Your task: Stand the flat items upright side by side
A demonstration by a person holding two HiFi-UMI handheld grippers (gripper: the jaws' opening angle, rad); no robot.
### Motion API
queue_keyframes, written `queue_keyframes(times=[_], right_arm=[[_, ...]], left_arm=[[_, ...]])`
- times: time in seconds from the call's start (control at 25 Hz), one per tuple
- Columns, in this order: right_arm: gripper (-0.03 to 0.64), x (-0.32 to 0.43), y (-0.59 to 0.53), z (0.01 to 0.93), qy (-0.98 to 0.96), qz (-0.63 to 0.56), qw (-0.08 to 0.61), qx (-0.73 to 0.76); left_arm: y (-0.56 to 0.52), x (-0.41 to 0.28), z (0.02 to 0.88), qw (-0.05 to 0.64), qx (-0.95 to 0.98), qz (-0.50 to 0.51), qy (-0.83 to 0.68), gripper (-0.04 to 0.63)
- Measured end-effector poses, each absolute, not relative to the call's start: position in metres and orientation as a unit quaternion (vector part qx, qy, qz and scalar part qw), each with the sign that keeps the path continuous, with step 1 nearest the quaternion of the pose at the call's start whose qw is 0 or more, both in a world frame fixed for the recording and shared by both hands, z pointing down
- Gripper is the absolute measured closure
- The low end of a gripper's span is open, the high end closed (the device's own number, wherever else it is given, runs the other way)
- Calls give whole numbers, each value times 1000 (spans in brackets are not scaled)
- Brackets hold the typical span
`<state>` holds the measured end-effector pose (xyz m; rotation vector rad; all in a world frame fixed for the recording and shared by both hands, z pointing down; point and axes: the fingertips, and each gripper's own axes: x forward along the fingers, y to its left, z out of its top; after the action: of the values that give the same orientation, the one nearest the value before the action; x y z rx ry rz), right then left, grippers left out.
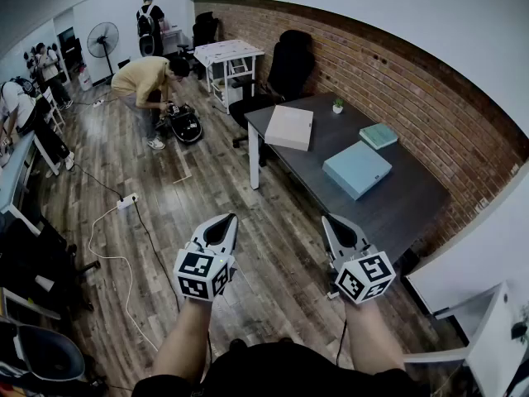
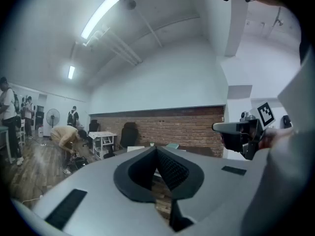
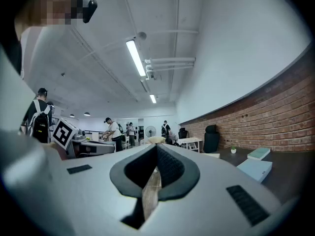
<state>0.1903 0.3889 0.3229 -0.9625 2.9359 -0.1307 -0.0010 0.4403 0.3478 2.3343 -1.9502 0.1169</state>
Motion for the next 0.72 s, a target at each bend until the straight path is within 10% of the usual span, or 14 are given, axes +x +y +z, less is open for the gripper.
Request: queue_keyframes(times=[0.72], right_arm=[[600, 179, 391, 315, 954, -20, 29, -298]], left_arm=[[439, -5, 346, 41, 760, 49, -647, 569]])
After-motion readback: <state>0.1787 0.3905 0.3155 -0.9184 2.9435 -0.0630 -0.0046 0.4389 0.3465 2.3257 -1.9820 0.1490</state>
